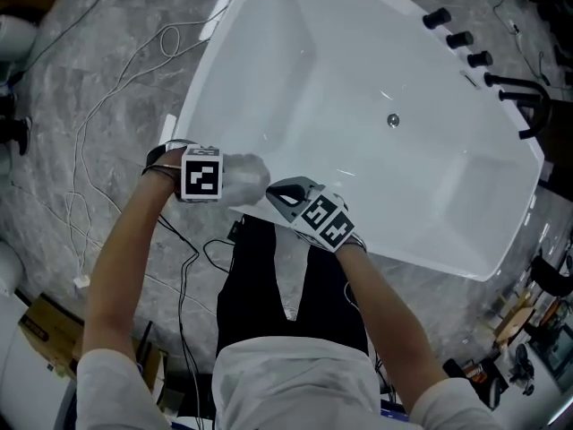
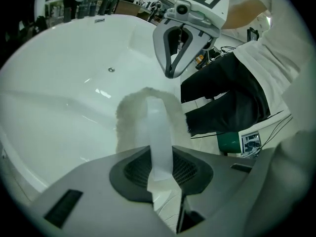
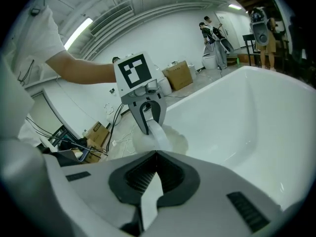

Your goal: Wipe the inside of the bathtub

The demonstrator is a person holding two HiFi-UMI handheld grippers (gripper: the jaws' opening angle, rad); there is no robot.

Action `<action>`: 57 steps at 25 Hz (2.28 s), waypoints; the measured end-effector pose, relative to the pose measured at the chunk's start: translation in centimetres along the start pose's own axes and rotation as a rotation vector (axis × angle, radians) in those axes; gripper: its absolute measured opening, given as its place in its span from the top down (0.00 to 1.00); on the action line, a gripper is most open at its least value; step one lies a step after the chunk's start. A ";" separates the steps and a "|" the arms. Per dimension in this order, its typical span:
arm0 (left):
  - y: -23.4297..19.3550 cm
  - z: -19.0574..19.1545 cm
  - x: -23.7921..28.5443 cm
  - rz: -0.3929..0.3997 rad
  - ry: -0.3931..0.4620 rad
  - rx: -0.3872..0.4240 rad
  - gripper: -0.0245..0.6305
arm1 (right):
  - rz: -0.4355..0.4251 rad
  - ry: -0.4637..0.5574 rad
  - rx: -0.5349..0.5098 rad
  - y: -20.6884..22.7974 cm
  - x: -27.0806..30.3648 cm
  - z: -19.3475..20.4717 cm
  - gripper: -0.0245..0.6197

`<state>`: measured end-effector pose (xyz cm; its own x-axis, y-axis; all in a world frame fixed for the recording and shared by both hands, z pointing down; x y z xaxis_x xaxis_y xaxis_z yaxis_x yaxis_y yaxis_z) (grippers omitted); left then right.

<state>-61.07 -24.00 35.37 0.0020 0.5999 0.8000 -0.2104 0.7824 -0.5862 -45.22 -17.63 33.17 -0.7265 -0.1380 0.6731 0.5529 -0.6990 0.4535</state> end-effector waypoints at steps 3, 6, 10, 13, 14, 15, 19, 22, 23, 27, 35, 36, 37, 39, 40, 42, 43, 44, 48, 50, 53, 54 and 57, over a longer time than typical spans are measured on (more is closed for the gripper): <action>1.5 -0.6 -1.1 -0.060 0.047 -0.011 0.81 | -0.004 0.028 -0.007 -0.6 -2.0 -0.5 0.93; 3.3 -1.8 -2.4 -0.097 0.102 -0.043 0.81 | -0.017 0.059 -0.016 -1.5 -4.5 -0.6 0.93; 5.4 -4.8 -3.5 -0.115 0.166 -0.072 0.81 | -0.012 0.095 -0.005 -1.7 -7.8 0.1 0.93; 7.3 -6.9 -3.6 -0.106 0.220 -0.103 0.81 | -0.012 0.115 0.005 -2.2 -10.3 0.6 0.93; 8.0 -7.7 -3.7 -0.110 0.234 -0.112 0.81 | -0.010 0.121 0.000 -2.4 -11.3 0.7 0.93; 8.7 -8.4 -3.8 -0.117 0.248 -0.122 0.81 | -0.006 0.126 -0.007 -2.6 -12.4 0.9 0.93; 12.4 -12.0 -4.9 -0.145 0.332 -0.171 0.81 | 0.030 0.158 -0.028 -3.8 -17.6 2.0 0.93; 15.4 -15.1 -5.9 -0.191 0.409 -0.215 0.81 | 0.069 0.223 -0.010 -5.0 -22.4 3.2 0.93; 16.4 -16.1 -6.3 -0.216 0.437 -0.227 0.81 | 0.081 0.249 -0.005 -5.4 -24.0 3.7 0.93; 20.0 -20.5 -7.8 -0.329 0.577 -0.288 0.81 | 0.135 0.349 -0.012 -7.0 -30.3 5.7 0.93; 26.1 -27.4 -8.9 -0.450 0.810 -0.370 0.81 | 0.231 0.505 0.043 -8.1 -40.4 10.8 0.93; 26.8 -28.1 -9.0 -0.470 0.830 -0.370 0.81 | 0.243 0.522 0.053 -8.2 -41.2 11.3 0.93; 27.4 -28.8 -9.1 -0.490 0.854 -0.372 0.81 | 0.255 0.540 0.062 -8.3 -41.9 11.7 0.93; 28.3 -30.0 -9.3 -0.524 0.905 -0.374 0.81 | 0.279 0.573 0.079 -8.2 -43.0 12.4 0.93; 28.6 -30.5 -9.4 -0.536 0.924 -0.372 0.81 | 0.291 0.587 0.084 -8.1 -43.4 12.5 0.93; 28.9 -31.3 -9.6 -0.546 0.945 -0.358 0.81 | 0.316 0.612 0.095 -8.0 -43.9 12.5 0.93; 29.0 -31.8 -9.8 -0.547 0.952 -0.345 0.81 | 0.330 0.624 0.099 -8.1 -44.1 12.4 0.93; 29.0 -32.1 -9.9 -0.548 0.959 -0.332 0.81 | 0.344 0.634 0.103 -8.1 -44.3 12.3 0.93; 29.1 -32.8 -10.9 -0.567 1.030 -0.294 0.81 | 0.414 0.670 0.107 -8.8 -45.0 11.4 0.93; 29.3 -33.0 -11.7 -0.570 1.087 -0.283 0.81 | 0.458 0.686 0.119 -9.4 -45.7 11.4 0.93; 29.7 -32.4 -13.1 -0.583 1.135 -0.249 0.81 | 0.529 0.708 0.142 -10.8 -46.5 11.0 0.93; 29.9 -32.0 -13.4 -0.591 1.137 -0.234 0.81 | 0.551 0.718 0.152 -11.6 -46.8 10.9 0.93; 30.7 -31.3 -14.1 -0.617 1.143 -0.182 0.81 | 0.617 0.758 0.188 -13.8 -47.9 11.1 0.93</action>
<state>-36.99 -3.22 2.12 0.8909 -0.1313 0.4348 0.2575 0.9346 -0.2454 -13.52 6.43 1.16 -0.3223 -0.8977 0.3004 0.9297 -0.2404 0.2790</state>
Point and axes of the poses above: the fingertips, and each gripper's own axes: x forward along the fingers, y to its right, z out of its underside, the point moved 9 cm from there along -x, backward along the fingers, and after that the axes turned 4 degrees about z, right-handed, at the moved point
